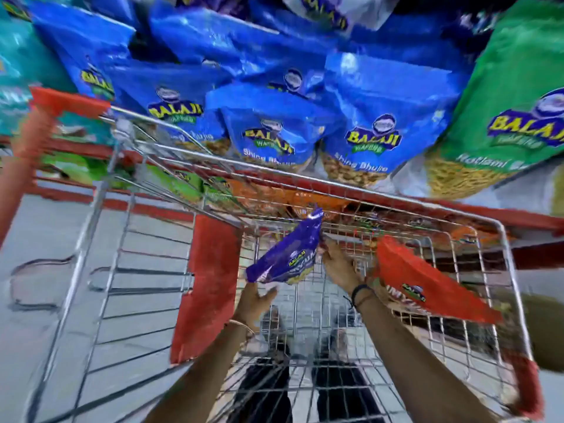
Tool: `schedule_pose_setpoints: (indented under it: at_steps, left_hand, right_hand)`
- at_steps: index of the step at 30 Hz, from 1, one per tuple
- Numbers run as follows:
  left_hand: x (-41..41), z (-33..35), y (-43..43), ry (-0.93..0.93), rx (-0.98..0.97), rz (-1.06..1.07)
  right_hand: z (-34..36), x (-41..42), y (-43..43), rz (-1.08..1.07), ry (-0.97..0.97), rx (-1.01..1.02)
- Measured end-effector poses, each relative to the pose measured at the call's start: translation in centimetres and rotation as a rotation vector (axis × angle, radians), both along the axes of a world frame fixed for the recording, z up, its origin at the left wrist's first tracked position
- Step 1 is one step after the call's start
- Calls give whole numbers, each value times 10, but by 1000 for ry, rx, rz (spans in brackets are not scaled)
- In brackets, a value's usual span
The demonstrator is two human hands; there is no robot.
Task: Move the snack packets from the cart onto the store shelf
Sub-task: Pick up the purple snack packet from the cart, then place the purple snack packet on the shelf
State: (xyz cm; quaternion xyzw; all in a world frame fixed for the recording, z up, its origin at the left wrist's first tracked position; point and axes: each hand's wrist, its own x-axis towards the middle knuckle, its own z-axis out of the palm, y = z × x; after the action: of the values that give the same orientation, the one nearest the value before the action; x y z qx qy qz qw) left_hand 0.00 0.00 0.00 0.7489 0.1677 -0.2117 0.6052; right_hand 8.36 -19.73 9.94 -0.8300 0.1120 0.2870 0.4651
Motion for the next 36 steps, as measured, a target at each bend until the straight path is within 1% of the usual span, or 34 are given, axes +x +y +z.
schedule_pose_setpoints:
  at_steps: [3, 8, 10, 12, 13, 15, 17, 19, 22, 26, 28, 29, 30, 31, 33, 36]
  left_hand:
    - [4, 2, -12, -44, 75, -2]
    - [1, -15, -27, 16, 27, 157]
    - [6, -18, -33, 57, 43, 245]
    - [9, -23, -37, 58, 53, 342]
    - [12, -26, -38, 53, 33, 399]
    - [17, -29, -38, 71, -6, 492]
    - [25, -26, -34, 118, -41, 518]
    - [30, -15, -29, 136, -25, 490]
    - [32, 28, -27, 95, -48, 424]
    - [39, 109, -38, 10, -208, 515]
    - [43, 146, -41, -47, -266, 534]
    - [45, 160, -42, -63, -232, 512]
    - [47, 177, -43, -107, -153, 472]
    - [49, 194, -45, -194, -85, 439]
    - [57, 231, -50, -370, -67, 438]
    - [65, 295, -60, -503, -59, 386]
  right_hand:
    - [-28, 10, 1, -10, -29, 101]
    - [-51, 14, -5, -73, -40, 133]
    - [-54, 16, -6, -155, -7, 116]
    - [-54, 15, -5, -210, -52, 134]
    - [-57, 14, -5, -232, -76, 157]
    - [-59, 9, -5, -248, -68, 139]
    - [-56, 2, -4, -261, -71, 164]
    - [-45, -3, -4, -303, -90, 198]
    - [1, -11, -3, -325, -130, 235]
    - [59, -23, -7, -392, -209, 280]
    - [92, -28, -10, -461, -271, 341]
    - [105, -30, -12, -479, -335, 375]
    - [120, -32, -15, -479, -386, 392]
    - [133, -33, -17, -470, -423, 399]
    - [163, -34, -24, -460, -473, 454]
    - [211, -28, -35, -471, -516, 528]
